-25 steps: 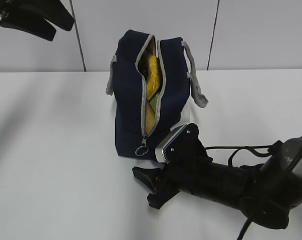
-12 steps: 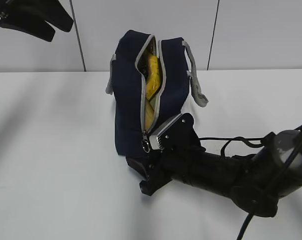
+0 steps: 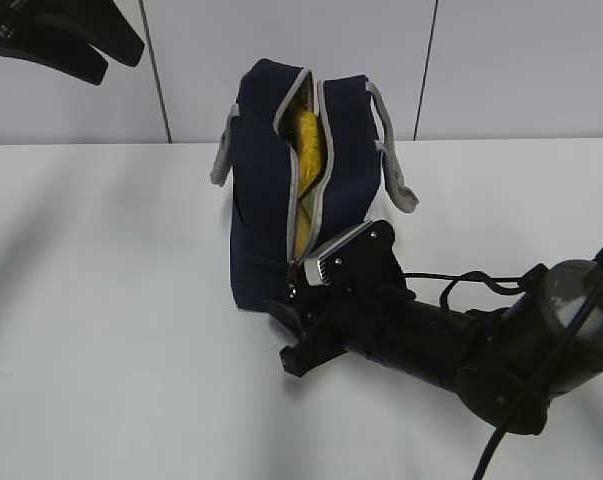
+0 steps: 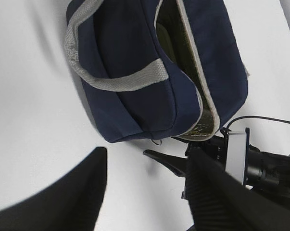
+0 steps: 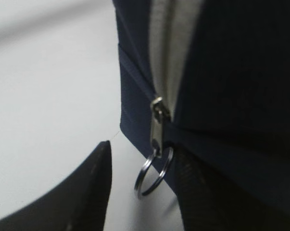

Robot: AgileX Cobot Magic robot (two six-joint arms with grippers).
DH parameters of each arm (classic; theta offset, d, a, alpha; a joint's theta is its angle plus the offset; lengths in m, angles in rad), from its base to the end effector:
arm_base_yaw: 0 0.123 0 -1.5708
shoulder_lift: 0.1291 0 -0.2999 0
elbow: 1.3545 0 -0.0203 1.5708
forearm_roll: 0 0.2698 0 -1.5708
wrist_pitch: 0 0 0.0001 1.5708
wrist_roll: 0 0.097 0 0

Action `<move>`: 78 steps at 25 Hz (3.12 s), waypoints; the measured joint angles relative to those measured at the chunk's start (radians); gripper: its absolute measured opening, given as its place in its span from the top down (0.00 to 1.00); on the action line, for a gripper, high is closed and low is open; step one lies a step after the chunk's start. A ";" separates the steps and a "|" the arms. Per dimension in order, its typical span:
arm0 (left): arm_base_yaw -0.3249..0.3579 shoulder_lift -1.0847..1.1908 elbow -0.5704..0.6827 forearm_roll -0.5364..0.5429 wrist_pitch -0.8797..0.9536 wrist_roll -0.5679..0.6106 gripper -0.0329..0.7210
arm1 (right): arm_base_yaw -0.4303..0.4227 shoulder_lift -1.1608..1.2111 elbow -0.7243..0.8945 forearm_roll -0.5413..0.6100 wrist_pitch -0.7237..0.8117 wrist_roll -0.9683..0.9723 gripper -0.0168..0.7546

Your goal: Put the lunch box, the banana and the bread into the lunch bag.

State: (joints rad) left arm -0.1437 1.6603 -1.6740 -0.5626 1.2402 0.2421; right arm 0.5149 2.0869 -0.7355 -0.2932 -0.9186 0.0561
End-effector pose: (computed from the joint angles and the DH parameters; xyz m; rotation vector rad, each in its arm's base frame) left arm 0.3596 -0.1015 0.3891 0.4114 2.5655 -0.7342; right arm 0.3104 0.2012 0.0776 -0.7621 1.8033 0.4825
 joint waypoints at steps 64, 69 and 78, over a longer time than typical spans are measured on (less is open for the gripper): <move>0.000 0.000 0.000 0.002 0.000 0.000 0.48 | -0.083 -0.376 -0.012 -0.633 0.170 0.359 1.00; 0.000 0.000 0.000 0.002 0.000 0.000 0.48 | -0.083 -0.442 -0.043 -0.806 0.201 0.534 1.00; 0.000 0.000 0.000 0.002 0.000 0.001 0.48 | -0.083 -0.472 -0.101 -0.830 0.280 0.579 1.00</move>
State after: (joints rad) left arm -0.1437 1.6603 -1.6740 -0.5608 1.2402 0.2431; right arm 0.4318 1.6149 -0.8365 -1.1230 -0.6386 0.6348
